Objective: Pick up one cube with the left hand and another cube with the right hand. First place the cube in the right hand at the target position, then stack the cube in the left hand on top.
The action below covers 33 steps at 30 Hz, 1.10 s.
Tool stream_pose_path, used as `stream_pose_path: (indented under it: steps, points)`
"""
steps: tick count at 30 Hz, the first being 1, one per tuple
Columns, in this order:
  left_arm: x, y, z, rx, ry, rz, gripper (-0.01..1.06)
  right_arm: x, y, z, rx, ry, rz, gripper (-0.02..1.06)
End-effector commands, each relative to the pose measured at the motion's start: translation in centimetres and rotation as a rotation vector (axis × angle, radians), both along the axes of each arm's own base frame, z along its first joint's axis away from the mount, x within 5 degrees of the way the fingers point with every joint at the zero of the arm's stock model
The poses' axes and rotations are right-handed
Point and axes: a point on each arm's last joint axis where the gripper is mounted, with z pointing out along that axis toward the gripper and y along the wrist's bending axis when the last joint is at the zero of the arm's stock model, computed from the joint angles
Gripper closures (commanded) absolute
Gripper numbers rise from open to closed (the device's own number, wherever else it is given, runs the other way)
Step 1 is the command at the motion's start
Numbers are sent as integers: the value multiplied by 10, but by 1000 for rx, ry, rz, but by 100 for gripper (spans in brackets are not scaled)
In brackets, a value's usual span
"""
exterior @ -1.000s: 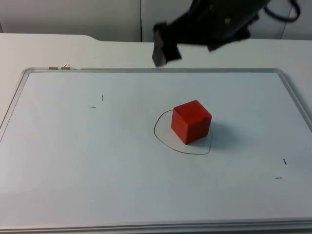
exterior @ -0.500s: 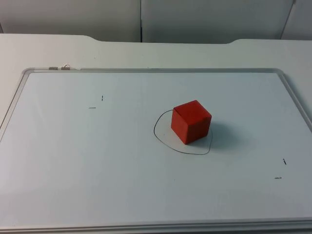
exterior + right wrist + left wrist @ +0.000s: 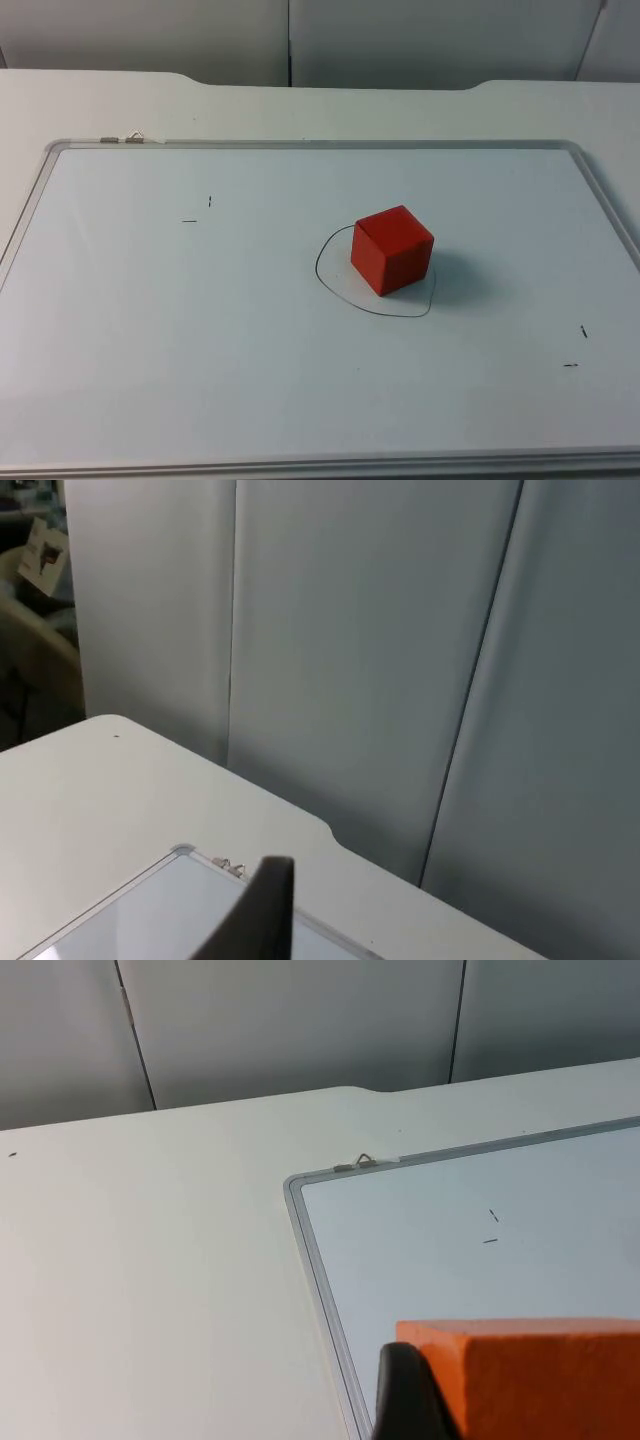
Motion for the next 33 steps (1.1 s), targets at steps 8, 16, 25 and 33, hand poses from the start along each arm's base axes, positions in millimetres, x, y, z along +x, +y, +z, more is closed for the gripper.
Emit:
stream_pose_path:
  steps: [8, 16, 25, 33]
  points:
    - [0, -1, 3, -17, -35, -13, 105, -19, -13, 3, 45, -62, 3, -1]
    - [9, -5, 44, -12, -136, -45, 105, -27, -19, 5, 57, -81, 2, -1]
    - [60, -32, 96, 42, -87, -210, 105, -27, -19, 5, 57, -81, 2, -1]
    - [134, -66, 108, 31, 49, -377, 105, -27, -19, 5, 55, -77, 1, -1]
